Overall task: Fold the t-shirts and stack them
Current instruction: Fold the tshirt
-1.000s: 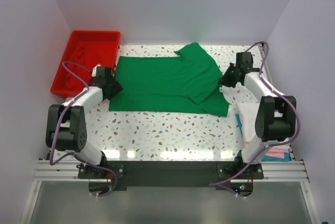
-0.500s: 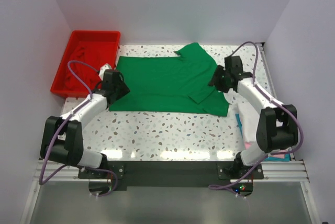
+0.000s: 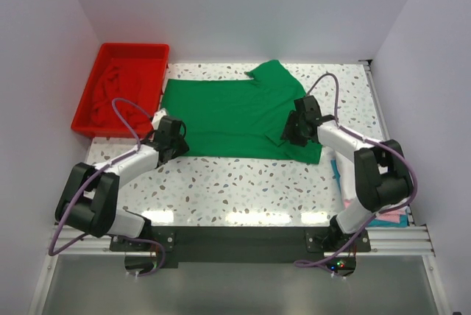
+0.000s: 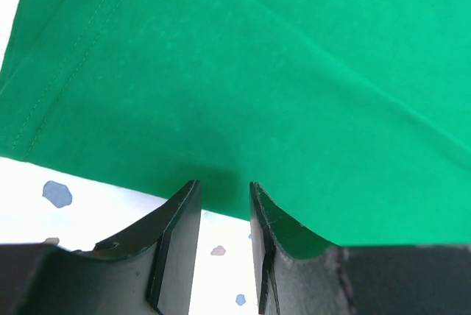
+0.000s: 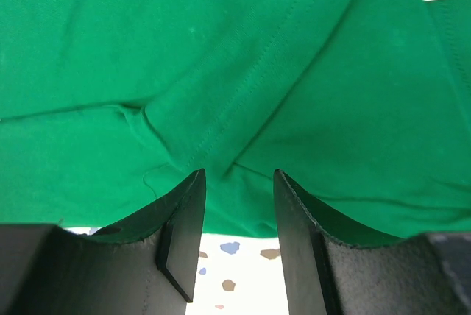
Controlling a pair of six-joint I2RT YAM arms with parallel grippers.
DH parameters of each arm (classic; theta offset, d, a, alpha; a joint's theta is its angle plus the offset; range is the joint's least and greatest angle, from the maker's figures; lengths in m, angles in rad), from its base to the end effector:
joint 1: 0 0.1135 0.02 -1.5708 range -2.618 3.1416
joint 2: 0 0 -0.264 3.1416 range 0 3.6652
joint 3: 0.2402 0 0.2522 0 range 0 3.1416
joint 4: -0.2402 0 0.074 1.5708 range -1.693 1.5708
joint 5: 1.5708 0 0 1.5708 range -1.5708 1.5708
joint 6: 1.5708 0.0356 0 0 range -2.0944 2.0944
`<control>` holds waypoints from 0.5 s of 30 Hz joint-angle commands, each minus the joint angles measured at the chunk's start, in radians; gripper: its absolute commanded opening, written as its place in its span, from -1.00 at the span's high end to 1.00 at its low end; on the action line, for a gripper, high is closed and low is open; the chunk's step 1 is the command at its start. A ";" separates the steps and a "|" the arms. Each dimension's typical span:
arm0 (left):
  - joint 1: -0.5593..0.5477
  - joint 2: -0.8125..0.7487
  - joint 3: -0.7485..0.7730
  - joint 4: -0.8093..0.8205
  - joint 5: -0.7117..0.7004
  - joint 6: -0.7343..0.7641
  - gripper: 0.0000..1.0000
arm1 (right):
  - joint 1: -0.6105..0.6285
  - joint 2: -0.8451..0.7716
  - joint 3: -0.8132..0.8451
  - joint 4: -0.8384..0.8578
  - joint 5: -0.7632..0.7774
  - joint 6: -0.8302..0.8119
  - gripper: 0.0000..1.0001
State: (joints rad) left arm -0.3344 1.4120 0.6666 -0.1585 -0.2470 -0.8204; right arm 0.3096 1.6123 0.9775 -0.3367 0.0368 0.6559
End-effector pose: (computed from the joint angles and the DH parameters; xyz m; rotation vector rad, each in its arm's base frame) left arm 0.2542 -0.0791 0.1668 -0.6906 2.3487 -0.2081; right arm 0.3105 0.0979 0.1898 0.4581 2.5339 0.3273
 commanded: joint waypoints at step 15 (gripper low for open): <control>-0.003 0.022 -0.038 0.074 -0.040 -0.013 0.28 | 0.023 0.109 0.026 0.136 0.034 0.056 0.25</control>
State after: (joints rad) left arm -0.3344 1.4345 0.6411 -0.1345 -0.2550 -0.8272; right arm 0.3283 1.7130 0.9775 -0.2565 0.0380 0.6968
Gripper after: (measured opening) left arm 0.366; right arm 0.399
